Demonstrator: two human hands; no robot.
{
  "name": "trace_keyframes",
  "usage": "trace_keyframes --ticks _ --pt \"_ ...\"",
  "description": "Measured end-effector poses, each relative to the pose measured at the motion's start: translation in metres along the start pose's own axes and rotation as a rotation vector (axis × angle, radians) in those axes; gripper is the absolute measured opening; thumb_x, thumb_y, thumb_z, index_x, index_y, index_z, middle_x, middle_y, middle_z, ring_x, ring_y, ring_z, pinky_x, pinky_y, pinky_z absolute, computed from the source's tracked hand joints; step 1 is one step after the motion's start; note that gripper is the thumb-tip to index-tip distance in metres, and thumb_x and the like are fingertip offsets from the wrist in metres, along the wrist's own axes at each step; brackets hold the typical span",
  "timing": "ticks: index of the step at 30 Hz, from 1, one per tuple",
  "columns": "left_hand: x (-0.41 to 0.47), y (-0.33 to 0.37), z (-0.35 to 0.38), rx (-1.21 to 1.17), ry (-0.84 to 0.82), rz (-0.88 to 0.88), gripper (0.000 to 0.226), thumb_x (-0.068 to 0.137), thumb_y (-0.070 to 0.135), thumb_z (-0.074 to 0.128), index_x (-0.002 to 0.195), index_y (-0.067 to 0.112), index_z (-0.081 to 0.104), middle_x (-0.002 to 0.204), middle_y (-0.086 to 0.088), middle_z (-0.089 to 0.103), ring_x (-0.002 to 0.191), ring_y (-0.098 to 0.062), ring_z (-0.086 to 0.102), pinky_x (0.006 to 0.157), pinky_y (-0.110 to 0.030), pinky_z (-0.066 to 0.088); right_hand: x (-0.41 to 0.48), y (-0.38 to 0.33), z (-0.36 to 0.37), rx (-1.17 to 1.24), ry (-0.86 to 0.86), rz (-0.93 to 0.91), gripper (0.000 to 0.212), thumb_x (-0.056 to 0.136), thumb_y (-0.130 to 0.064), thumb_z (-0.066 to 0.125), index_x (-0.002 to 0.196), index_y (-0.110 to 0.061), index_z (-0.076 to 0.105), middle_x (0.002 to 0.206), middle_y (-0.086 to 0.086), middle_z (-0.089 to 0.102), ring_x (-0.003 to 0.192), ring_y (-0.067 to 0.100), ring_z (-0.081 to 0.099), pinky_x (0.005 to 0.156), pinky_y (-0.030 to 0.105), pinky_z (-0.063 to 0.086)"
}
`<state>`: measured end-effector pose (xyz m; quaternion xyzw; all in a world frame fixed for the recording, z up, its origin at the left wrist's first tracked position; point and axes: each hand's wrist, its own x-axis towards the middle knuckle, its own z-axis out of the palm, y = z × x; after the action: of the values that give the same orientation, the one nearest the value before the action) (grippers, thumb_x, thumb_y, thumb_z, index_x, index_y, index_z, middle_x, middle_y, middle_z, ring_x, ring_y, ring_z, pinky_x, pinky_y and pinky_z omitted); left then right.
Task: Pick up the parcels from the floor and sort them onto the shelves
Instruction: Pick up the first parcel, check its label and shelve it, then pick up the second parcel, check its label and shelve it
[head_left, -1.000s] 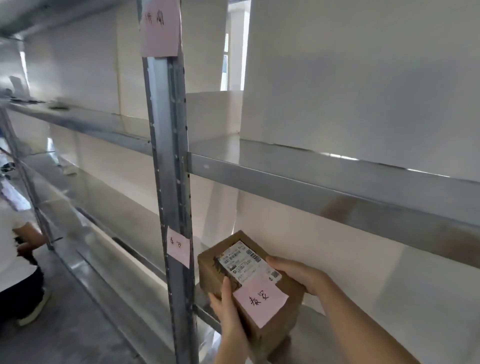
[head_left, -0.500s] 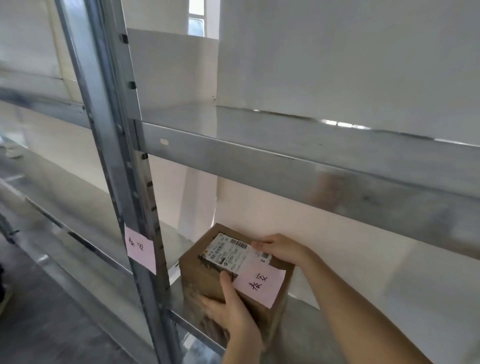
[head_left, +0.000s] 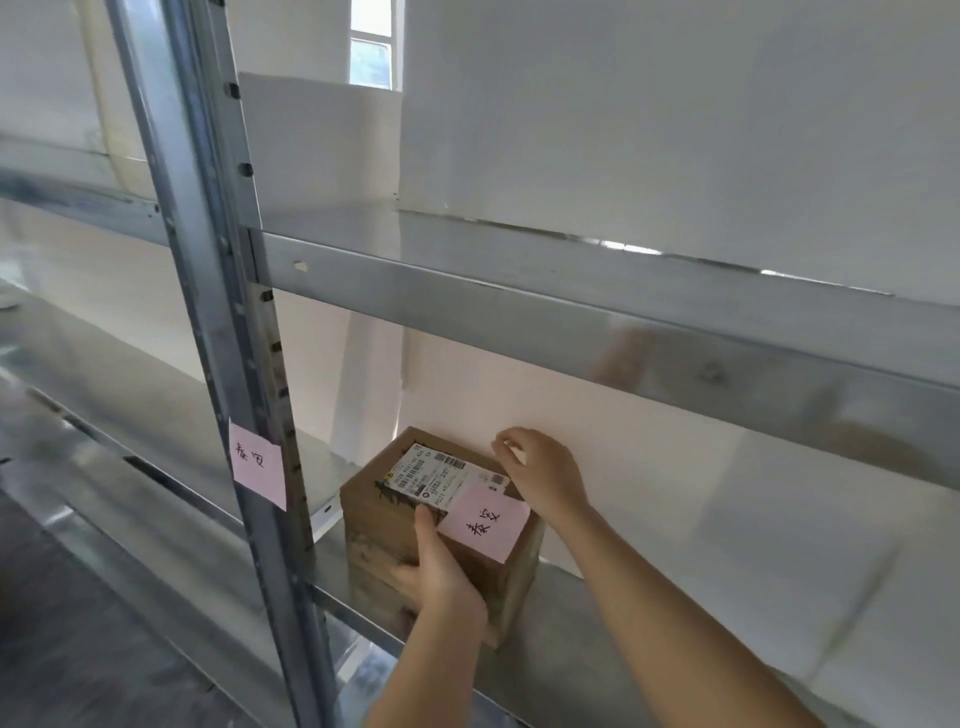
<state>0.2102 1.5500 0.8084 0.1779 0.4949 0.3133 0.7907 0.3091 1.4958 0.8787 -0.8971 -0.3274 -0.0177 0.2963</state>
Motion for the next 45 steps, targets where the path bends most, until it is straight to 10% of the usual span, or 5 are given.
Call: trace_keyframes --ticks 13,28,33,45 --pt "-0.126 0.07 -0.075 1.352 -0.312 1.314 0.099 0.068 0.076 0.04 0.15 0.035 0.004 0.161 0.006 -0.008 0.148 -0.018 -0.009 0.115 -0.045 -0.011 -0.149 -0.011 -0.117 0.107 0.083 -0.177 0.073 0.081 -0.056 0.061 0.145 -0.032 0.034 0.157 -0.007 0.029 0.146 0.013 0.022 0.117 0.045 0.02" --pt "-0.268 0.074 -0.108 1.366 -0.621 1.567 0.119 0.048 0.097 0.0 0.151 0.035 0.0 0.162 0.003 -0.006 0.149 -0.021 -0.006 0.117 -0.046 -0.004 -0.317 -0.044 -0.211 -0.058 0.335 -0.102 0.075 0.084 -0.06 0.052 0.148 -0.035 0.022 0.161 -0.005 0.018 0.149 0.015 0.011 0.117 0.043 0.012" --pt "-0.308 0.046 -0.115 1.366 -0.762 1.558 0.101 0.069 0.085 0.027 0.151 0.032 0.0 0.162 0.002 -0.007 0.149 -0.02 -0.007 0.117 -0.046 -0.004 -0.366 -0.046 -0.235 -0.106 0.408 -0.034 0.078 0.083 -0.06 0.055 0.149 -0.034 0.023 0.161 -0.006 0.02 0.149 0.016 0.013 0.119 0.043 0.014" --pt "-0.502 -0.207 -0.101 1.252 -1.527 1.5 0.085 0.083 0.064 0.046 0.152 0.028 0.009 0.162 0.0 0.003 0.149 -0.018 0.001 0.119 -0.045 0.002 -0.611 0.107 -0.385 -0.287 0.732 0.529 0.076 0.084 -0.061 0.051 0.149 -0.036 0.021 0.161 -0.005 0.019 0.149 0.017 0.014 0.118 0.049 0.014"
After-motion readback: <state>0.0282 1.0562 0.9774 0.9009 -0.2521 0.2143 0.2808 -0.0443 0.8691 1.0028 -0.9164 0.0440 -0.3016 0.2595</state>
